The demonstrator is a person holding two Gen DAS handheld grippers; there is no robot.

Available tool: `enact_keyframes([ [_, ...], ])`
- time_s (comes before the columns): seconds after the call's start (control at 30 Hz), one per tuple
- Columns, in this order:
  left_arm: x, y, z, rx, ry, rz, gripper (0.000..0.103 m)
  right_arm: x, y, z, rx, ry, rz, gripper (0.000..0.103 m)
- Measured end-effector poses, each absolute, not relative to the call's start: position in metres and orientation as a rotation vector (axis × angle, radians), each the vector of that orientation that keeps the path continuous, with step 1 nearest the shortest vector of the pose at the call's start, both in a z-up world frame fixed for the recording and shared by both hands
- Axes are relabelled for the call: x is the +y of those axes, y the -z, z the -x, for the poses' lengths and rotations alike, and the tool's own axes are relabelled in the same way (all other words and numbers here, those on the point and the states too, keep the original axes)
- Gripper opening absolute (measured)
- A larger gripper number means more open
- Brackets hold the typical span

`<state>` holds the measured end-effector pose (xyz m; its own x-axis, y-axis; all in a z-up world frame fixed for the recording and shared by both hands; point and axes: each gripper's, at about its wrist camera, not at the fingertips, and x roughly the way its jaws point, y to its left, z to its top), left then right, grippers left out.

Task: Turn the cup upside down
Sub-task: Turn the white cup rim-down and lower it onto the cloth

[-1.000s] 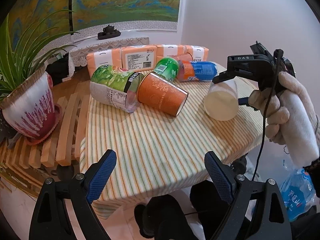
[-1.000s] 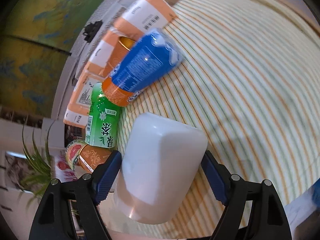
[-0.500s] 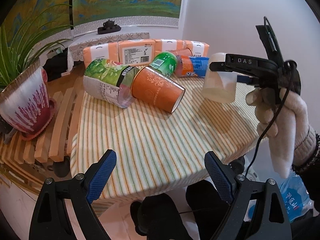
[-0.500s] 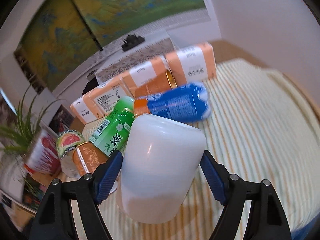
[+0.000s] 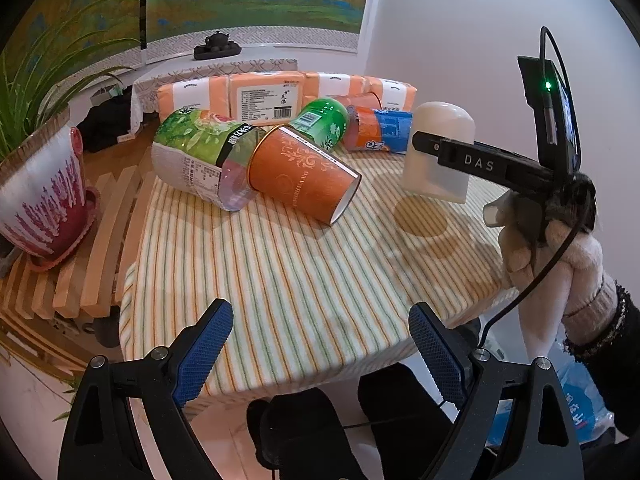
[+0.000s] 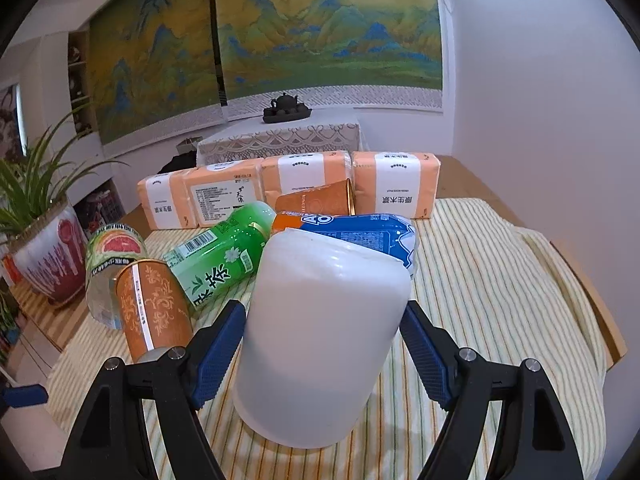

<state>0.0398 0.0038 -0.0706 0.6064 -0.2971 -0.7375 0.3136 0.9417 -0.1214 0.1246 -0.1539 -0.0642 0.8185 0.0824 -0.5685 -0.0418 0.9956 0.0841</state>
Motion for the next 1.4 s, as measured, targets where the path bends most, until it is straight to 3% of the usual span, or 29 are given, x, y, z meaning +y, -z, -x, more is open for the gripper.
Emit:
enact_keyframes([
  [1.4, -0.004, 0.055, -0.023, 0.793, 0.329, 0.041, 0.092, -0.12, 0.076, -0.059, 0.507, -0.111, 0.114, 0.074],
])
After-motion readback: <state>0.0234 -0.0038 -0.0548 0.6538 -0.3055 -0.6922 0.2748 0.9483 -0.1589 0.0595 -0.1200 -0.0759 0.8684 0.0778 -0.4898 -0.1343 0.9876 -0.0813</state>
